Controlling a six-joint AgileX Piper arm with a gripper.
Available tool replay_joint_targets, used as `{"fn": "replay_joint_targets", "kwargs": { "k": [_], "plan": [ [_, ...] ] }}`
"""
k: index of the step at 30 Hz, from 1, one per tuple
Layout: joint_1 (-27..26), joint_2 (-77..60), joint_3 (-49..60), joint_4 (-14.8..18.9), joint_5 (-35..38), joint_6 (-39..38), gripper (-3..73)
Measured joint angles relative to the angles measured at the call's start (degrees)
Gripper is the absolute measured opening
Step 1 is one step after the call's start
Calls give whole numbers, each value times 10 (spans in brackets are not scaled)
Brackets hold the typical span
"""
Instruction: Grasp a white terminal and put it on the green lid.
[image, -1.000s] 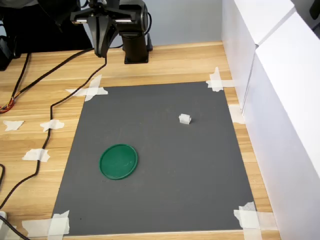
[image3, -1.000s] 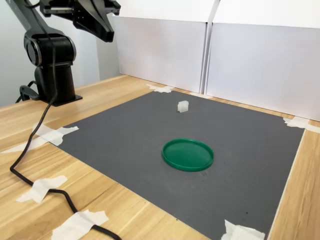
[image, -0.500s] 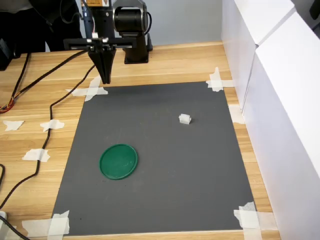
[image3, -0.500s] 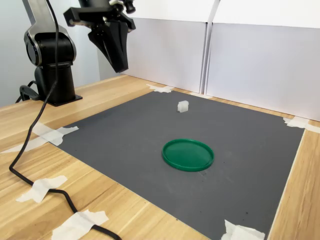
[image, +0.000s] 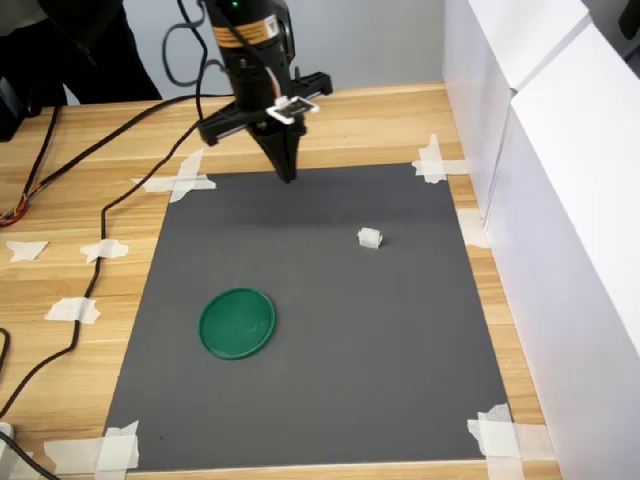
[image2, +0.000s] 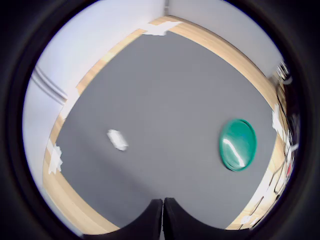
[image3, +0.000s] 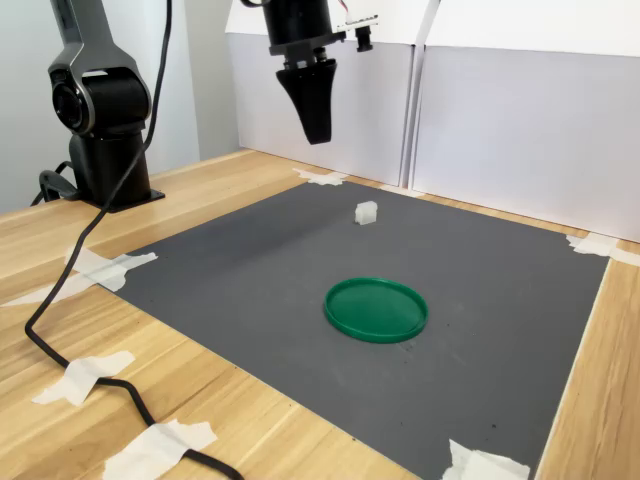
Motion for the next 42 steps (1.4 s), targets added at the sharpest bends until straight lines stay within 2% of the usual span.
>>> {"fn": "replay_joint_targets", "kwargs": {
  "k": [5,8,11,17,21,30,42],
  "plan": [
    [69,51,-8,2,9,4,-2],
    [93,80,-10,2,9,-8,54],
    [103,101,-11,4,8,-31,176],
    [103,122,-18,11,-5,-71,528],
    [103,143,-34,11,-6,-71,641],
    [103,204,-76,10,-7,-71,657],
    [103,244,-80,1,-16,-72,648]
  ]
}}
